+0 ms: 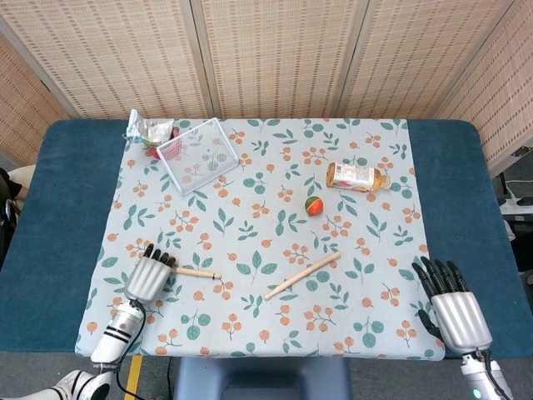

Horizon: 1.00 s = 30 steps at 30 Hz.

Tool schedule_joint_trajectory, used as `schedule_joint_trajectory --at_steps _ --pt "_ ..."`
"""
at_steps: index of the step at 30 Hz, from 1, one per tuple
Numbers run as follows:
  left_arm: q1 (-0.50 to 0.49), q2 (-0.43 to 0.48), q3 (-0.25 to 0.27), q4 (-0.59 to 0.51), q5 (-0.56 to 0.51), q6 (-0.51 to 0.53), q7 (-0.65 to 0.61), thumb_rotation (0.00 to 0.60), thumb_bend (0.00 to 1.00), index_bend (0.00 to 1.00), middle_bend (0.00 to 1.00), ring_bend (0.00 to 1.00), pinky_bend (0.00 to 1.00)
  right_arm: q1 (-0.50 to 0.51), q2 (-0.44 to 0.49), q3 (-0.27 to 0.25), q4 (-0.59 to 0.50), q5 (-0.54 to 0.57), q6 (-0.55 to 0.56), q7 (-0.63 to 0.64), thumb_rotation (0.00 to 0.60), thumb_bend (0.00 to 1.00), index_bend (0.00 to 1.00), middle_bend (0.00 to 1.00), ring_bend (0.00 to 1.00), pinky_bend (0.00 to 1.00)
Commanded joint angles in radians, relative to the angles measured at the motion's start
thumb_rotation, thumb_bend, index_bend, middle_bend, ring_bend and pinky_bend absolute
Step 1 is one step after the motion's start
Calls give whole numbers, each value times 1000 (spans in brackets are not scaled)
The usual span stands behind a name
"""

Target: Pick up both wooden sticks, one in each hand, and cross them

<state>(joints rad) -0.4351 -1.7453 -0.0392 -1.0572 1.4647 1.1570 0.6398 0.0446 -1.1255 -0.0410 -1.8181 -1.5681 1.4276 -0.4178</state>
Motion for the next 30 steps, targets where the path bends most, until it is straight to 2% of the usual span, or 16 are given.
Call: schedule_joint_trajectory --at_steps 1,5,16,26,30 --pt "-8 15 1 -18 -17 -18 49 600 463 581 647 361 254 0 0 1 1 0 1 1 600 302 0 0 0 0" --pt "-7 15 1 -22 -17 -5 56 600 464 650 725 409 253 2 -2 2 3 1 -4 4 600 303 0 0 0 0" --pt "3 30 14 -27 0 39 65 600 463 717 771 448 255 8 -6 4 11 8 -16 12 600 302 0 0 0 0" --pt "15 37 24 -28 14 67 28 600 466 734 784 460 256 11 -8 1 5 8 -24 2 600 302 0 0 0 0" --pt "17 35 25 -20 39 99 -28 600 491 815 857 513 260 12 -9 0 0 8 -27 -3 600 302 0 0 0 0"
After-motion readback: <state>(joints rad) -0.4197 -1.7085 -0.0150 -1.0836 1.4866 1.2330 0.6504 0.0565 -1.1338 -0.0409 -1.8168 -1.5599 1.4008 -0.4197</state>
